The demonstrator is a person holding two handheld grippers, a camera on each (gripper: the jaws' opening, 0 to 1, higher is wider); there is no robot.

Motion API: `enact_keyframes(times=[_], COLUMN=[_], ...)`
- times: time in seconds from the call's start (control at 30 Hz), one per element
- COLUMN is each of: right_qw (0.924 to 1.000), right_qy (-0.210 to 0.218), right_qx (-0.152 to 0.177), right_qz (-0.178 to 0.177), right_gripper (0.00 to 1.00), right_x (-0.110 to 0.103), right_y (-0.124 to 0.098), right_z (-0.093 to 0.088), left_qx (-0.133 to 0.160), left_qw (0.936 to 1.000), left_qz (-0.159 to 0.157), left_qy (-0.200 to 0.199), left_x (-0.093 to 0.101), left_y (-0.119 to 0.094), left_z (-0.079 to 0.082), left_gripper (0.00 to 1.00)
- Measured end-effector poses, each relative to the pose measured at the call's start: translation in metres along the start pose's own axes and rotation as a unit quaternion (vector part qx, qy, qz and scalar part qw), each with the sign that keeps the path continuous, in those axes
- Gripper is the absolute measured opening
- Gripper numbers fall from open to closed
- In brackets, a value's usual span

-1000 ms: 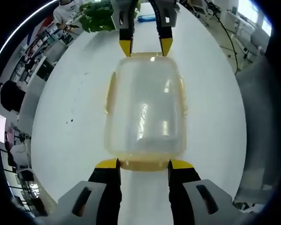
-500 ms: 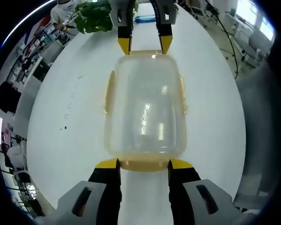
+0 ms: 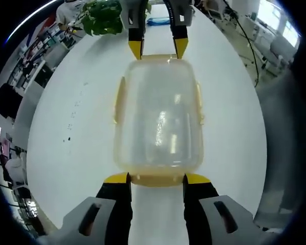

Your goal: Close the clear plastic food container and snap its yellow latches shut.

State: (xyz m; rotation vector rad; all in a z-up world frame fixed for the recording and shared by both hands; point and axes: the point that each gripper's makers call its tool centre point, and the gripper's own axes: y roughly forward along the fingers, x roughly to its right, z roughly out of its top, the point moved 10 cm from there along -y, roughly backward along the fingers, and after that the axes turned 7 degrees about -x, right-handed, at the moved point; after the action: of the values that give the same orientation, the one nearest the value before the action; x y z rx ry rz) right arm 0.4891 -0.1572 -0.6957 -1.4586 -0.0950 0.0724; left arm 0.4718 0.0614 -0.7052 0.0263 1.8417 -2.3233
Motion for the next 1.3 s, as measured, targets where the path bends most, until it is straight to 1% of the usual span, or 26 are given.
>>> enact_keyframes(times=[0.17,0.43,0.63,0.73,0.8,0.83,0.9,1.03,1.13,1.2,1.3], right_qw=[1.0,0.9999,0.9999,0.9999,0.9997,0.9997,0.9996,0.9995,0.9996,0.9996,0.9994], right_qy=[-0.003,0.0,0.0,-0.001,0.005,0.004,-0.002,-0.005,-0.007,-0.008,-0.016], right_qx=[-0.003,-0.007,-0.011,-0.01,-0.002,-0.003,-0.013,-0.022,-0.017,-0.014,-0.016], right_qz=[0.002,0.011,0.013,0.014,0.025,0.024,0.025,0.023,0.022,0.024,0.027], right_gripper=[0.36,0.36,0.36,0.36,0.36,0.36,0.36,0.36,0.36,0.36,0.36], right_x=[-0.001,-0.007,-0.006,-0.006,-0.005,-0.005,-0.005,-0.005,-0.003,-0.002,-0.002], right_y=[0.003,0.014,0.019,0.023,0.026,0.028,0.032,0.04,0.038,0.04,0.041], right_z=[-0.002,-0.002,-0.003,-0.003,-0.002,-0.002,-0.003,-0.003,-0.004,-0.005,-0.004], left_qx=[0.003,0.002,0.004,0.0,-0.007,-0.006,0.001,0.005,0.001,0.005,0.005], left_qw=[1.0,0.9999,0.9998,0.9998,0.9997,0.9997,0.9996,0.9996,0.9995,0.9992,0.9991], left_qz=[-0.004,-0.016,-0.02,-0.019,-0.022,-0.023,-0.027,-0.027,-0.03,-0.038,-0.039], left_qy=[-0.002,-0.004,-0.005,-0.001,0.001,-0.001,-0.006,-0.004,-0.007,-0.012,-0.013], left_x=[0.004,0.008,0.008,0.008,0.009,0.009,0.01,0.008,0.008,0.01,0.013], left_y=[0.005,0.013,0.019,0.022,0.026,0.027,0.027,0.028,0.028,0.028,0.029], left_z=[0.0,-0.002,-0.002,-0.003,-0.005,-0.006,-0.006,-0.005,-0.005,-0.006,-0.008], left_gripper=[0.36,0.36,0.36,0.36,0.36,0.36,0.36,0.36,0.36,0.36,0.37])
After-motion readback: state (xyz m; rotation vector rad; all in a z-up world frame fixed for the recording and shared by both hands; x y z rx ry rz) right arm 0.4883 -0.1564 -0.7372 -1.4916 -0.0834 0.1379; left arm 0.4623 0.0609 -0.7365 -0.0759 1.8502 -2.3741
